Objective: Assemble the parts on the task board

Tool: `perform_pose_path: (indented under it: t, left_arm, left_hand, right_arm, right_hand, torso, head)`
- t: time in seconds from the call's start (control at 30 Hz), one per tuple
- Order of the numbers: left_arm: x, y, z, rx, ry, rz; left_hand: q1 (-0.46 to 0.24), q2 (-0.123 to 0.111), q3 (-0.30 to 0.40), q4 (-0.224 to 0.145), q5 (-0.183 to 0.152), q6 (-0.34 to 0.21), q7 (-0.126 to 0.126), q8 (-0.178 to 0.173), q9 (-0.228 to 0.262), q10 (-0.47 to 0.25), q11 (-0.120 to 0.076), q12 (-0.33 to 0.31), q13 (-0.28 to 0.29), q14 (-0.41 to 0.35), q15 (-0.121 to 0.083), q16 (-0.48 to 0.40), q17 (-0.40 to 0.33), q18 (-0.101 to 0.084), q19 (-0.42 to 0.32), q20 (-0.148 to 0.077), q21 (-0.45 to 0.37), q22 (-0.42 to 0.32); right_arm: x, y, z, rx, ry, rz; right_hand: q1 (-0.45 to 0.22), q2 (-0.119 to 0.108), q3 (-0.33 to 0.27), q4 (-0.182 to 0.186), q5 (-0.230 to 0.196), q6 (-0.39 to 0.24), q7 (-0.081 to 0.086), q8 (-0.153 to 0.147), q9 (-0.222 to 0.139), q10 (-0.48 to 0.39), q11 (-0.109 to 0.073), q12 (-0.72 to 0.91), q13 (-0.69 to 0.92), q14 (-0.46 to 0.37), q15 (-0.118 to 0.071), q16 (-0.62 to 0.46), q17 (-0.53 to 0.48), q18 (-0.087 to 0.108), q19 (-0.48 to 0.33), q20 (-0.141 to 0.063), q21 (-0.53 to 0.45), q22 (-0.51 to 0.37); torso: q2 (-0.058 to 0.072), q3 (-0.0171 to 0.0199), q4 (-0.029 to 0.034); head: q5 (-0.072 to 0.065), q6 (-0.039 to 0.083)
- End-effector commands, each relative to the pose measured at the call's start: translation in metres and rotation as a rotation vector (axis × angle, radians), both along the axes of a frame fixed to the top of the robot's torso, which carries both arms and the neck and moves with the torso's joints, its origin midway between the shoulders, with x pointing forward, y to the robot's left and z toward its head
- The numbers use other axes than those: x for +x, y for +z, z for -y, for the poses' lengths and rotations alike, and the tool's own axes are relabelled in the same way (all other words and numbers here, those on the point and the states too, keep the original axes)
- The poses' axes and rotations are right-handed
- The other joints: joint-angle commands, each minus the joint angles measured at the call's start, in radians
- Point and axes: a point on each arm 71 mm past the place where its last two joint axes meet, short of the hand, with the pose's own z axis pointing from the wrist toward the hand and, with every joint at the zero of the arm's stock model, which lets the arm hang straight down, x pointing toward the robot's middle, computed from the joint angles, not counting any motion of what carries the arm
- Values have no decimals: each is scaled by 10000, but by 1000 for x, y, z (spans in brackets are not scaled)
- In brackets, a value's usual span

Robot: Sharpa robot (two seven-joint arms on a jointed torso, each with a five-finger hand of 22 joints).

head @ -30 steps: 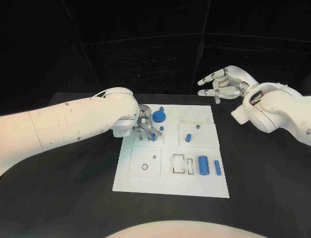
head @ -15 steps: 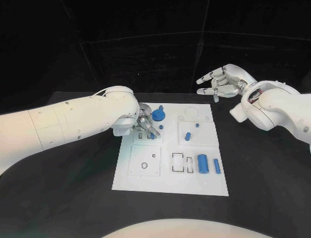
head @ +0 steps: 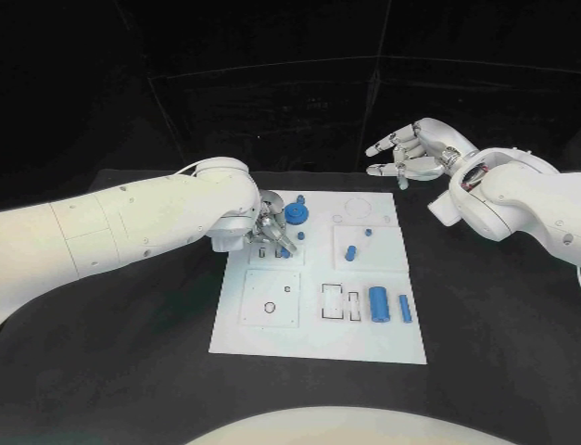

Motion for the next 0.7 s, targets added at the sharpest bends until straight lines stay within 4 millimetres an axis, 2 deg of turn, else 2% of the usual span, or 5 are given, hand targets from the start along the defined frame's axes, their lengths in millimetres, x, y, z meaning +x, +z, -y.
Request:
perform_pose_path:
  t: [0.03,0.17,0.2,0.27,0.7]
  left_arm:
    - [-1,-1,0,-110,-66,-75]
    - [-1,0,-1,-340,-103,23]
    - [-1,0,-1,-434,-102,67]
    - [-2,1,-1,-647,-78,198]
    - [-7,7,-12,-2152,711,1146]
  left_hand:
    - [115,-71,1231,-789,159,-59,42,-126,-67,-108,-1,-114,-87,1038,31,31,2633,3,-75,0,-29,28]
    - [-614,-898,3790,-1202,319,-37,134,-203,-70,-69,91,-287,-254,1038,82,31,2633,3,-95,75,-25,81]
    - [-1518,-1342,5502,-1195,295,55,142,-67,50,32,188,-283,-297,1038,154,31,2633,-58,-93,130,-15,121]
    - [-1926,-1936,6613,-1521,341,-34,149,59,195,69,173,-248,-295,1038,119,31,2633,18,-78,88,3,170]
    - [-2592,-2401,8115,-1907,548,-63,133,434,547,228,77,-129,-256,1038,91,31,2633,-35,25,94,126,407]
  right_arm:
    - [0,1,-2,-65,126,41]
    - [0,1,-2,-66,138,42]
    - [0,1,-2,-67,140,42]
    - [1,1,-2,-67,140,44]
    - [1,1,1,-93,108,24]
  right_hand:
    - [-9,49,18,-36,29,-17,-7,51,-15,-47,-5,-25,-5,388,-67,-52,2,183,40,-56,-30,-16]
    - [-13,48,24,-39,56,-18,-6,53,-16,-41,-5,-17,-1,391,-67,-49,12,181,47,-57,-29,-10]
    - [-13,48,24,-39,56,-18,-6,53,-16,-41,-5,-17,-1,391,-67,-49,12,181,47,-57,-29,-10]
    - [-19,48,29,-39,75,-19,-6,54,-16,-28,-5,-1,14,395,-67,-41,28,180,52,-57,-27,-5]
    - [-40,48,36,-36,118,-20,-5,57,-17,-27,-3,0,5,397,-67,-48,22,180,57,-58,-30,-7]
  torso:
    - [-4,-1,6]
    - [-3,-2,7]
    - [-4,-3,9]
    - [-4,-1,10]
    - [-26,18,45]
  head:
    - [5,-6]
    - [13,-3]
    - [16,-3]
    - [30,-12]
    - [78,-36]
